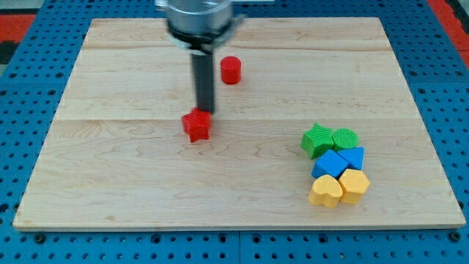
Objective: Move the red star to the left of the green star
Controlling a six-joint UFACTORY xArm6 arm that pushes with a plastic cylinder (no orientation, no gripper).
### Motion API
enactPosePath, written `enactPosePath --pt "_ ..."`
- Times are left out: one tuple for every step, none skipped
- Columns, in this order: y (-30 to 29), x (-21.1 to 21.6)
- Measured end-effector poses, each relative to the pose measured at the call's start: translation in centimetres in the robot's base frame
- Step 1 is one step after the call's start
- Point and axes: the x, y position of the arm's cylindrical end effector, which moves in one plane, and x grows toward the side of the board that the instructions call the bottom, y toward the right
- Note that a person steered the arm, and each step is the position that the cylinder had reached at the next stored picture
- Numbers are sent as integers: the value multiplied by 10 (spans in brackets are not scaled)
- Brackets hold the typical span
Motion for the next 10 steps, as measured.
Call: enactPosePath --pt "-51 -3" --pt "-17 26" --pt "67 36" --pt "88 47" --pt "70 51" --pt "39 66" --pt "52 81" --pt "114 85" --pt "104 87" --pt "40 63"
